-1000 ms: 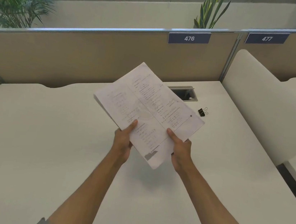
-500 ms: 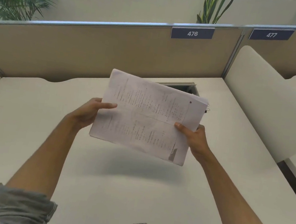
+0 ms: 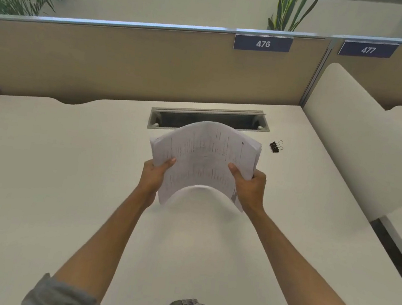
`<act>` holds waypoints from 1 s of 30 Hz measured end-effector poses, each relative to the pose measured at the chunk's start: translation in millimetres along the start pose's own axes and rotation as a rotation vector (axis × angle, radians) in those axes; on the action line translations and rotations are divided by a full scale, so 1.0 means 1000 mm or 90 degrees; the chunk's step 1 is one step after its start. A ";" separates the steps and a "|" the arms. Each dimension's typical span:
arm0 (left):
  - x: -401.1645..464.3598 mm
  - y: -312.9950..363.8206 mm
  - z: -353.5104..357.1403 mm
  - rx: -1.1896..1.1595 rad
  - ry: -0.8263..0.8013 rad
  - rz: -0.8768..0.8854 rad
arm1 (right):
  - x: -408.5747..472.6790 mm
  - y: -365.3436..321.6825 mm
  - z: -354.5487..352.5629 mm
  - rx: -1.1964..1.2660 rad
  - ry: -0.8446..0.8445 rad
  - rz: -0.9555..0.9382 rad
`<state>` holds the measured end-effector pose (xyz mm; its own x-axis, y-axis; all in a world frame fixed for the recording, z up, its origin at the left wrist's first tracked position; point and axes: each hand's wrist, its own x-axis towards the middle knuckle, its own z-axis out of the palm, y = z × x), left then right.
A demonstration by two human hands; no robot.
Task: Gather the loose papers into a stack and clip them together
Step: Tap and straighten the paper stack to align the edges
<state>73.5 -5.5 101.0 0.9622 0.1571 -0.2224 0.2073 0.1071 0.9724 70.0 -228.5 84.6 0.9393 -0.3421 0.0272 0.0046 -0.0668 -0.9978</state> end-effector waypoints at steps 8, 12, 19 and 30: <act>0.006 0.020 -0.006 0.053 0.008 0.109 | 0.009 -0.024 -0.006 -0.013 -0.001 -0.100; 0.004 -0.001 -0.004 0.043 0.011 0.042 | 0.001 -0.004 -0.007 0.004 0.006 -0.009; 0.001 -0.003 -0.003 0.071 0.017 0.066 | 0.012 -0.007 -0.022 -0.077 -0.022 -0.012; 0.008 0.046 0.003 0.260 -0.112 0.182 | 0.059 -0.115 -0.019 -0.619 -0.308 -0.300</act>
<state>91.7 -2.5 144.6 0.9982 -0.0465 0.0368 -0.0495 -0.3124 0.9487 118.6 -259.2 201.8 0.9481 0.2827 0.1454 0.3179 -0.8478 -0.4244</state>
